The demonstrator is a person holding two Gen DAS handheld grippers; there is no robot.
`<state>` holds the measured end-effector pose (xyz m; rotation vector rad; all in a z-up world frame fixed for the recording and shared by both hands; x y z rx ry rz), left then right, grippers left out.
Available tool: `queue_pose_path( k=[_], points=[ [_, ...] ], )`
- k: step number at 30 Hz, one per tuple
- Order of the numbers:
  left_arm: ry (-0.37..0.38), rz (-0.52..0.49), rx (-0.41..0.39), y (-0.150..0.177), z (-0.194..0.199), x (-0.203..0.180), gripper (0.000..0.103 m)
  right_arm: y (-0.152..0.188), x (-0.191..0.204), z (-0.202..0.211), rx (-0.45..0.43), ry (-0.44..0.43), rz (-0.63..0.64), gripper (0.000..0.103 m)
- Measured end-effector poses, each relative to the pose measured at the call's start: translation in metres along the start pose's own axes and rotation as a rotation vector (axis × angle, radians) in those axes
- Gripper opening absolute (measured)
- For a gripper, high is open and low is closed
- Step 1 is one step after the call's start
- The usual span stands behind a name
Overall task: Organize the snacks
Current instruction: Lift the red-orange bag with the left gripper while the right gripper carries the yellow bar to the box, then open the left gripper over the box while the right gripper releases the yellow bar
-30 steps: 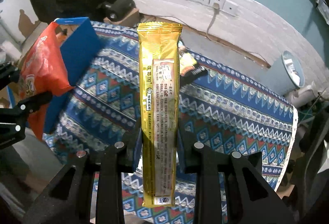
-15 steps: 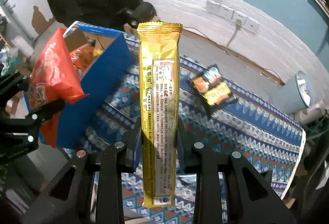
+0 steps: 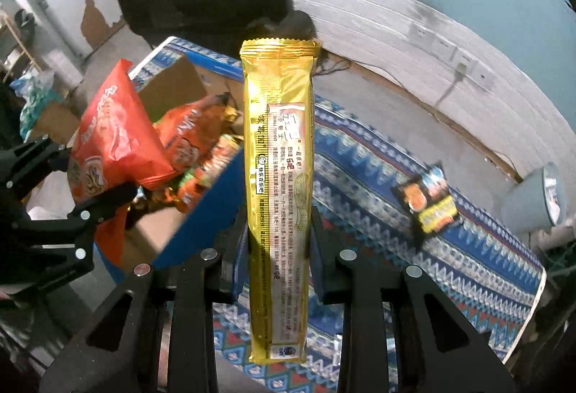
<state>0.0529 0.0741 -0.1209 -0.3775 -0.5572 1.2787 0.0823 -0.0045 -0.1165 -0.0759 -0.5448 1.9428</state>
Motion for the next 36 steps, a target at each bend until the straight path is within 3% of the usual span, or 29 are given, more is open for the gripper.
queue_pose_path(
  k=[17,28,33,36],
  points=[
    [-0.081,0.118,0.035,0.015,-0.009,0.085,0.05,-0.05,0.078,-0.039,0.034,-0.088,0.054,0.027],
    [-0.139,0.12,0.069,0.027,-0.021,0.107,0.051,-0.063,0.102,-0.068,0.069,-0.13,0.033,0.028],
    [-0.159,0.121,0.091,0.03,-0.025,0.109,0.06,-0.063,0.105,-0.069,0.074,-0.132,0.02,0.032],
    [-0.162,0.105,0.087,0.029,-0.024,0.106,0.067,-0.062,0.103,-0.065,0.067,-0.123,0.022,0.042]
  ],
)
Point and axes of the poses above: each gripper's, at about its wrist camera, not at the fingertips, and z roughly against the way its jaws point, x to its left, y to its underside, the point moved 10 cm from there along -z, roughly the way its jaws point, and after that the axes turned 5 degrees about -y, right-handed, at the moved point
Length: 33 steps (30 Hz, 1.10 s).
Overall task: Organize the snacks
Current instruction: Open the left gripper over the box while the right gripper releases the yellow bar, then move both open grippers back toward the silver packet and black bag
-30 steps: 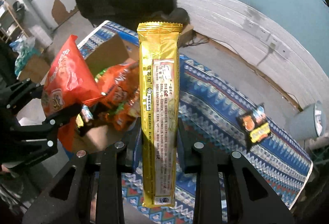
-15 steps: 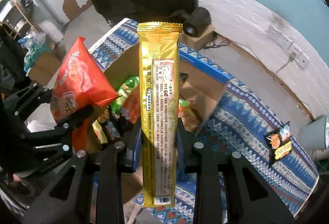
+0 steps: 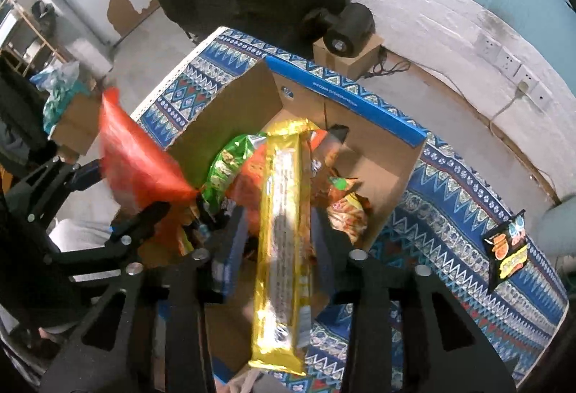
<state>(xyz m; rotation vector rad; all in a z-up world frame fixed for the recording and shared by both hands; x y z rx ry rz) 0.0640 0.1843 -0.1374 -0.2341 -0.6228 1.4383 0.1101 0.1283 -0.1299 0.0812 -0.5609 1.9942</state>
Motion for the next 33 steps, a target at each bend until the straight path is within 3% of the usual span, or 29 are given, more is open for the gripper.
queue_pose_path(
  k=[5,18,23,33],
  points=[
    [-0.006,-0.016,-0.026,-0.004,0.009,-0.007,0.079,0.006,-0.008,0.006,-0.005,0.012,-0.015,0.055],
    [0.104,0.024,-0.054,-0.022,0.035,-0.038,0.079,0.048,-0.068,0.037,-0.013,0.091,-0.089,0.058],
    [0.135,-0.001,-0.056,-0.024,0.041,-0.064,0.08,0.072,-0.097,0.052,-0.017,0.124,-0.128,0.064],
    [0.193,-0.087,-0.042,-0.028,0.048,-0.131,0.08,0.125,-0.154,0.081,-0.027,0.173,-0.236,0.064]
  ],
)
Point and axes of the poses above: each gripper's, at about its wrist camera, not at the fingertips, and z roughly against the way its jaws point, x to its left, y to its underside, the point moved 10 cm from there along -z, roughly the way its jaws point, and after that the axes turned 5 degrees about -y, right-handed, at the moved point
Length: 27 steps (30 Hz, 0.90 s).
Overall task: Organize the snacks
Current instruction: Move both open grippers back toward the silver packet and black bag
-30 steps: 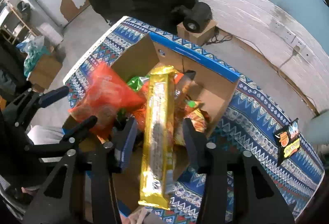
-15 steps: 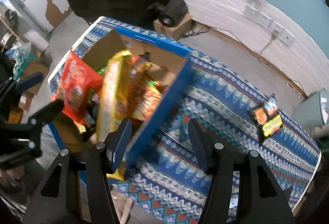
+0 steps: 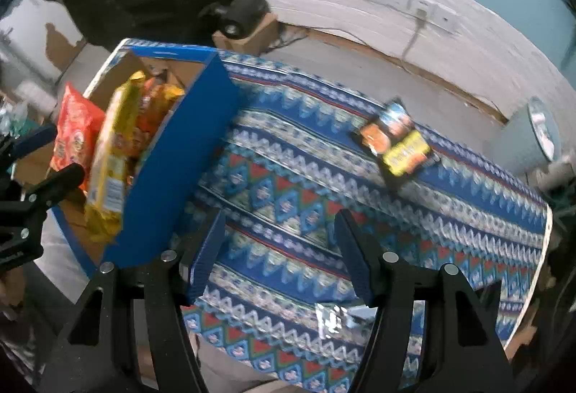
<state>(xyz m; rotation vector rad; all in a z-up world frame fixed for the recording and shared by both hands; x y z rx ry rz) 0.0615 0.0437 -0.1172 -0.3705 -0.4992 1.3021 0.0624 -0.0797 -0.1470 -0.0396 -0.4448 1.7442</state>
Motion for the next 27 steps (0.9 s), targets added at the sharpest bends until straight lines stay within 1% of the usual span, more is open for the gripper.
queue_pose_path(
  k=[3,11,18,23,27],
  points=[
    [0.007,-0.041,0.007,-0.001,-0.003,-0.02,0.08,0.014,-0.021,0.003,0.004,0.016,-0.031,0.066],
    [0.034,-0.15,0.032,0.002,-0.011,-0.074,0.08,0.055,-0.071,0.007,0.035,0.049,-0.113,0.067],
    [0.067,-0.234,0.08,0.016,-0.023,-0.119,0.08,0.089,-0.096,-0.003,0.083,0.056,-0.168,0.069],
    [0.074,-0.26,0.123,0.027,-0.037,-0.137,0.08,0.113,-0.105,-0.018,0.116,0.039,-0.249,0.069],
    [0.081,-0.25,0.163,0.037,-0.05,-0.144,0.08,0.128,-0.117,-0.028,0.135,0.023,-0.34,0.069]
  ],
)
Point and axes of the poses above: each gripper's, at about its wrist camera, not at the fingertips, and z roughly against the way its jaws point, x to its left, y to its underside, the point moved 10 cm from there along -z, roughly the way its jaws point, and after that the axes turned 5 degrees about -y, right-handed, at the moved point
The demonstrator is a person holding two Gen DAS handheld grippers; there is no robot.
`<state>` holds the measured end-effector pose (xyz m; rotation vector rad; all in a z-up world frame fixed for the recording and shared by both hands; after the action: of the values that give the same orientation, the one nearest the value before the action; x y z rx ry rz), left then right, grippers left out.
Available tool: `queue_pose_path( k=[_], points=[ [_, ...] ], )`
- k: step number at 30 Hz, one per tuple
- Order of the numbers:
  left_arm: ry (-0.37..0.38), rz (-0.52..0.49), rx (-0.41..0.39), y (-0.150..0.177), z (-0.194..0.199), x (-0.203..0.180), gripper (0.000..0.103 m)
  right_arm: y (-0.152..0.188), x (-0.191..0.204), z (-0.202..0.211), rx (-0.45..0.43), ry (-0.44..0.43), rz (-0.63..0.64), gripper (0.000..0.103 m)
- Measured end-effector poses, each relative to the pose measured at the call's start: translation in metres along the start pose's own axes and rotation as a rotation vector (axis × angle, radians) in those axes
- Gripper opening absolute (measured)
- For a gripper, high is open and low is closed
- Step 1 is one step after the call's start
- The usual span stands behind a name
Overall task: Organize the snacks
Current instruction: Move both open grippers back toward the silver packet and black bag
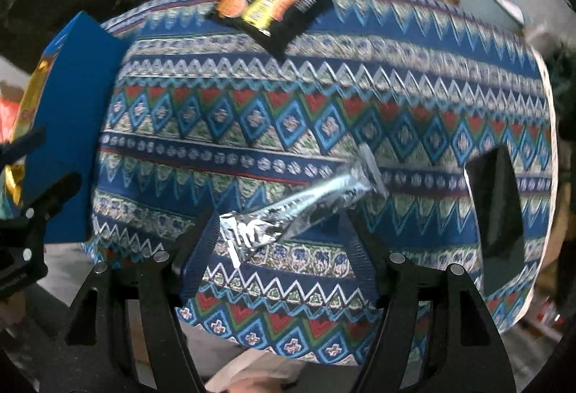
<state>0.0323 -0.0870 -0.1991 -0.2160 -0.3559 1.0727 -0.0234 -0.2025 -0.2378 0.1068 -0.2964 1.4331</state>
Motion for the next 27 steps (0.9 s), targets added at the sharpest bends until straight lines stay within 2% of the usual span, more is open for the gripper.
queue_pose_path(
  k=[6,11,16,20,23,25,27],
  points=[
    [-0.033,0.002,0.03,0.007,-0.017,0.004,0.08,0.009,-0.018,-0.018,0.03,-0.022,-0.123,0.071],
    [-0.019,0.041,0.066,0.015,-0.029,0.013,0.08,0.013,-0.028,-0.035,0.056,-0.05,-0.218,0.071],
    [-0.013,0.033,0.075,0.018,-0.034,0.009,0.08,0.007,-0.032,-0.048,0.064,-0.052,-0.254,0.071],
    [-0.012,0.027,0.071,0.013,-0.036,0.005,0.08,0.003,-0.032,-0.059,0.071,-0.013,-0.213,0.07],
    [-0.011,0.026,0.076,0.011,-0.041,0.003,0.08,-0.001,-0.03,-0.062,0.065,0.026,-0.151,0.053],
    [-0.01,0.03,0.082,0.01,-0.044,0.003,0.08,-0.005,-0.026,-0.063,0.061,0.051,-0.093,0.037],
    [-0.009,0.034,0.092,0.009,-0.048,0.003,0.08,-0.008,-0.024,-0.062,0.058,0.074,-0.047,0.033]
  ],
)
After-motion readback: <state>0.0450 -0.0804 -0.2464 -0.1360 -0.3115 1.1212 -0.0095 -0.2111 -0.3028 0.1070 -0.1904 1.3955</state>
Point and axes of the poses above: each gripper's, at about its wrist camera, not at the fingertips, and z roughly against the way its jaws point, x to its left, y to its underside, the point moved 10 cm from there along -z, roughly the way its jaws point, and after that the axes turned 5 degrees about -y, right-handed, at the moved point
